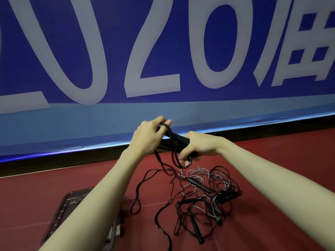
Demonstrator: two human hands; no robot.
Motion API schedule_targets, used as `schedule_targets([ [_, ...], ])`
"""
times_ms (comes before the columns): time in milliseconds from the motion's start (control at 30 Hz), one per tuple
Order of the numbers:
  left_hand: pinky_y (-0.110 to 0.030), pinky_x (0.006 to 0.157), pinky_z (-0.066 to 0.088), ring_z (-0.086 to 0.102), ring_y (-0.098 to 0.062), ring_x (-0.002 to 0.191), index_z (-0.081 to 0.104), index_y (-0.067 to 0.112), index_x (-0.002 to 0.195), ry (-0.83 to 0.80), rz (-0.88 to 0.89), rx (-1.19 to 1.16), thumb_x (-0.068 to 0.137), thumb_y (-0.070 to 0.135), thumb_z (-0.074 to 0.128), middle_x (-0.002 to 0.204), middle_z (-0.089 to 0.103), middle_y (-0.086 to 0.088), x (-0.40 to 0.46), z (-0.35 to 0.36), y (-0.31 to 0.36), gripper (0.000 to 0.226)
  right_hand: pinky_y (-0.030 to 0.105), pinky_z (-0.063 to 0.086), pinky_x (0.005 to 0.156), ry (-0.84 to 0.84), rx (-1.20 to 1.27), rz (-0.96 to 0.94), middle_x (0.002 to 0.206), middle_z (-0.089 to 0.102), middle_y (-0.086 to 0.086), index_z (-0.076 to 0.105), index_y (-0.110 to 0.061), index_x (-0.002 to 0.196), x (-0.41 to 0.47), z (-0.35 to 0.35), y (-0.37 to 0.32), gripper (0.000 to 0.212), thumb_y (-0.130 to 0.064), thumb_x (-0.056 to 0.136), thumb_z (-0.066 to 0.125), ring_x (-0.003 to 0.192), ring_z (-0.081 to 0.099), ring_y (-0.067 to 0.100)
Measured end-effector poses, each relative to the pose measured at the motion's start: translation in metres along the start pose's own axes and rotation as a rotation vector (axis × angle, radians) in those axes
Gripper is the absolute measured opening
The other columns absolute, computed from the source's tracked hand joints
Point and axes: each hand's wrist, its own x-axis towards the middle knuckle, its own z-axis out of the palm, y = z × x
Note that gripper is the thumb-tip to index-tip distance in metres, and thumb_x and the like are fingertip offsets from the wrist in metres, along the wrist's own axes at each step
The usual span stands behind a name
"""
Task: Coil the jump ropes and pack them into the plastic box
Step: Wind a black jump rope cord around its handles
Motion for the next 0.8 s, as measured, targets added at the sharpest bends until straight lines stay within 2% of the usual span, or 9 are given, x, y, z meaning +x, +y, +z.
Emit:
schedule_targets([
  [100, -0.033, 0.056, 0.029, 0.031, -0.018, 0.053, 0.044, 0.02, 0.062, 0.019, 0.028, -0.155, 0.096, 0.04, 0.051, 0.052, 0.043, -0.003, -0.003, -0.002, -0.006, 0.04, 0.02, 0.029, 0.039, -0.036, 0.11, 0.025, 0.059, 0.059, 0.003, 0.05, -0.008, 0.078, 0.0, 0.004, 0.0, 0.022, 0.01, 0.082, 0.062, 0.049, 0.054, 0.017],
  [200, -0.032, 0.053, 0.026, 0.029, -0.014, 0.051, 0.044, 0.015, 0.059, 0.065, -0.007, -0.21, 0.096, 0.031, 0.053, 0.045, 0.038, 0.008, -0.003, -0.006, -0.007, 0.042, 0.02, 0.031, 0.038, -0.042, 0.179, 0.008, 0.064, 0.062, 0.0, 0.054, -0.008, 0.087, 0.002, 0.007, -0.006, 0.02, 0.012, 0.084, 0.058, 0.052, 0.058, 0.018],
  [300, -0.031, 0.052, 0.024, 0.025, -0.013, 0.05, 0.033, 0.017, 0.055, 0.113, -0.105, -0.251, 0.096, 0.026, 0.052, 0.045, 0.03, 0.009, 0.0, -0.007, -0.012, 0.046, 0.021, 0.034, 0.038, 0.043, 0.271, -0.025, 0.075, 0.063, 0.002, 0.058, -0.009, 0.112, 0.005, 0.007, -0.012, 0.032, 0.008, 0.085, 0.062, 0.058, 0.063, 0.021],
  [400, -0.024, 0.048, 0.026, 0.027, -0.009, 0.044, 0.035, 0.018, 0.053, 0.16, -0.243, -0.335, 0.097, 0.019, 0.051, 0.047, 0.032, 0.008, 0.001, -0.009, -0.016, 0.047, 0.019, 0.034, 0.036, 0.163, 0.426, -0.114, 0.1, 0.065, 0.014, 0.055, -0.016, 0.126, 0.01, 0.004, -0.015, 0.046, 0.0, 0.085, 0.066, 0.064, 0.068, 0.026],
  [500, -0.015, 0.041, 0.032, 0.037, -0.009, 0.042, 0.044, 0.016, 0.052, 0.198, -0.384, -0.487, 0.095, 0.009, 0.048, 0.044, 0.042, 0.008, 0.005, -0.017, -0.021, 0.044, 0.02, 0.035, 0.04, 0.174, 0.586, -0.244, 0.111, 0.062, 0.015, 0.052, -0.022, 0.13, 0.01, 0.001, -0.024, 0.042, 0.001, 0.095, 0.045, 0.072, 0.071, 0.03],
  [567, -0.016, 0.036, 0.031, 0.039, -0.016, 0.043, 0.05, 0.008, 0.063, 0.188, -0.474, -0.59, 0.093, 0.007, 0.045, 0.052, 0.044, -0.003, 0.007, -0.021, -0.025, 0.031, 0.022, 0.037, 0.045, 0.153, 0.649, -0.298, 0.11, 0.062, 0.011, 0.05, -0.022, 0.132, 0.008, -0.001, -0.028, 0.057, 0.011, 0.09, 0.029, 0.08, 0.071, 0.032],
  [633, -0.017, 0.034, 0.024, 0.034, -0.015, 0.038, 0.051, 0.005, 0.071, 0.15, -0.541, -0.651, 0.093, 0.007, 0.042, 0.056, 0.041, -0.007, 0.007, -0.022, -0.024, 0.024, 0.024, 0.047, 0.053, 0.15, 0.568, -0.336, 0.114, 0.06, 0.012, 0.045, -0.024, 0.137, 0.007, -0.003, -0.027, 0.073, 0.023, 0.084, 0.03, 0.087, 0.07, 0.032],
  [700, -0.017, 0.034, 0.019, 0.03, -0.012, 0.031, 0.049, 0.007, 0.067, 0.12, -0.58, -0.652, 0.093, 0.007, 0.04, 0.053, 0.042, -0.007, 0.006, -0.02, -0.023, 0.027, 0.032, 0.057, 0.071, 0.192, 0.34, -0.377, 0.122, 0.057, 0.015, 0.038, -0.03, 0.141, 0.007, -0.001, -0.026, 0.082, 0.026, 0.082, 0.046, 0.095, 0.07, 0.032],
  [800, -0.016, 0.033, 0.022, 0.032, -0.009, 0.026, 0.048, 0.006, 0.069, 0.116, -0.61, -0.632, 0.092, 0.006, 0.039, 0.056, 0.043, -0.009, 0.007, -0.015, -0.024, 0.025, 0.03, 0.051, 0.097, 0.319, 0.035, -0.43, 0.121, 0.061, 0.01, 0.035, -0.037, 0.141, 0.007, 0.005, -0.025, 0.085, 0.003, 0.078, 0.076, 0.108, 0.066, 0.02],
])
